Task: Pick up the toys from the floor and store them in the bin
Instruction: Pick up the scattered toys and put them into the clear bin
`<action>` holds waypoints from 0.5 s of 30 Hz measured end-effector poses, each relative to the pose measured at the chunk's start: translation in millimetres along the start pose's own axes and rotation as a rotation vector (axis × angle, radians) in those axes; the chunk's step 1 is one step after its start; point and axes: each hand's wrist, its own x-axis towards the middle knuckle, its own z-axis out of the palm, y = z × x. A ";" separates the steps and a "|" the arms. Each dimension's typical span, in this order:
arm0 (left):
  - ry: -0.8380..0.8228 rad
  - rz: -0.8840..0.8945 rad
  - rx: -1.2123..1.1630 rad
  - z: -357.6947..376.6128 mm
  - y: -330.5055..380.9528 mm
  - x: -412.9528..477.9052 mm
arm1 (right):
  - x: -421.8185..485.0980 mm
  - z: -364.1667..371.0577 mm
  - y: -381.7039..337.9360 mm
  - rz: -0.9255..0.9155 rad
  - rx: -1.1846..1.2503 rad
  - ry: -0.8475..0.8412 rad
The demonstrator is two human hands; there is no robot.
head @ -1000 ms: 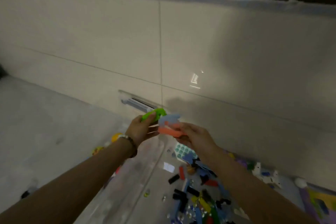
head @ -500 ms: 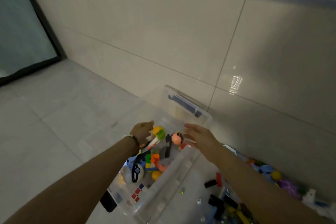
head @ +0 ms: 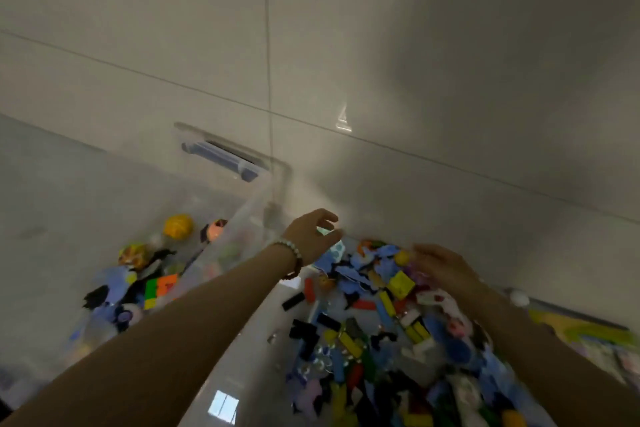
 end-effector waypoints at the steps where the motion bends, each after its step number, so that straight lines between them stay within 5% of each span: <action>1: -0.041 -0.016 0.062 22.7 -4.2 7.3 | 2.1 -11.5 18.5 0.007 -0.010 0.022; 9: -0.262 -0.010 0.301 168.3 -33.7 50.0 | 29.5 -56.6 144.4 -0.051 -0.244 0.055; 15: -0.271 0.084 0.420 223.2 -40.9 77.7 | 44.1 -56.9 189.5 -0.166 -0.304 0.121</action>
